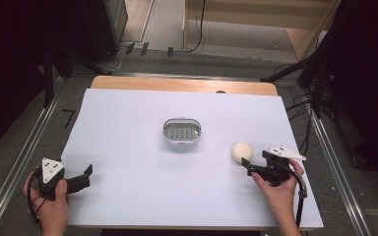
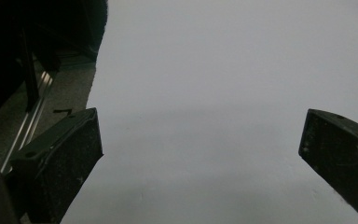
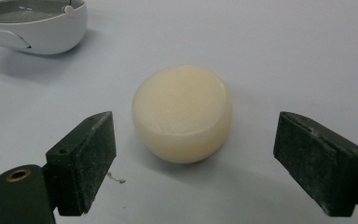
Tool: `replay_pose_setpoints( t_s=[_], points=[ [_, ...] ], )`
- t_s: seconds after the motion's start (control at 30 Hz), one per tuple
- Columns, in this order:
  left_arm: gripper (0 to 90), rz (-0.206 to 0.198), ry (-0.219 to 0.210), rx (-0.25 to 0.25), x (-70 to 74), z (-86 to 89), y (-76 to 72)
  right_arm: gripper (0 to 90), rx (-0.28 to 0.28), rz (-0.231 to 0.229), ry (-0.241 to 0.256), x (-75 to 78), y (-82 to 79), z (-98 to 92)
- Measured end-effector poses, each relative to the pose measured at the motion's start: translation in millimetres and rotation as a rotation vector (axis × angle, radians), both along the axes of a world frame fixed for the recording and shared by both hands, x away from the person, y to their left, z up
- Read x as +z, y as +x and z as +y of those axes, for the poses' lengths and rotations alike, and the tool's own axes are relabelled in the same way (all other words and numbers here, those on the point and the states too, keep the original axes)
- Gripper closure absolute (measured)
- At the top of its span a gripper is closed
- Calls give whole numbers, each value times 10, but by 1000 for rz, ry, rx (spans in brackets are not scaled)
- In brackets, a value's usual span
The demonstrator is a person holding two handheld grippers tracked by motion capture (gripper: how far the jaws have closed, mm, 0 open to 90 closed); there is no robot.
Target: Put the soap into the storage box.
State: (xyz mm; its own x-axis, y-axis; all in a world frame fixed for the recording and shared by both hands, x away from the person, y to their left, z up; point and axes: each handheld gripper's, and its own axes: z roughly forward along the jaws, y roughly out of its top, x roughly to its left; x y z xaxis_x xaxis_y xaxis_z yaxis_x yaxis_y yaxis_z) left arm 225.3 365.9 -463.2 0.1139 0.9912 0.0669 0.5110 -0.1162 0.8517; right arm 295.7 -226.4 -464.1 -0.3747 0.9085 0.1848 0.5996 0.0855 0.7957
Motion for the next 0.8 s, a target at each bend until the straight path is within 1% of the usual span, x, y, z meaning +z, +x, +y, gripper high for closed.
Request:
replay_pose_setpoints(
  t_s=[0.2, 0.4, 0.43, 0.5, 0.53, 0.67, 0.73, 0.8],
  points=[
    [0, 1, -1, 2, 0, 0, 2, 140, 1, 21, -10, -25, 89, 111],
    [0, 0, 4, -1, 0, -3, 0, 149, -21, 41, -17, -97, 149, 173],
    [0, 1, 5, -1, 0, -3, 1, 162, -30, 44, -21, -110, 163, 188],
    [0, 2, 3, -1, 0, -3, 2, 167, -33, 42, -25, -115, 173, 195],
    [0, 2, 5, -2, 0, -3, 3, 184, -43, 44, -27, -123, 184, 214],
    [0, 5, 8, 0, 1, -6, 3, 189, -50, 51, -27, -153, 207, 240],
    [0, 6, 9, 1, 1, -7, 2, 194, -53, 54, -44, -182, 229, 259],
    [0, 4, 9, 0, 1, -6, 1, 189, -57, 69, -50, -197, 247, 273]
  ],
)
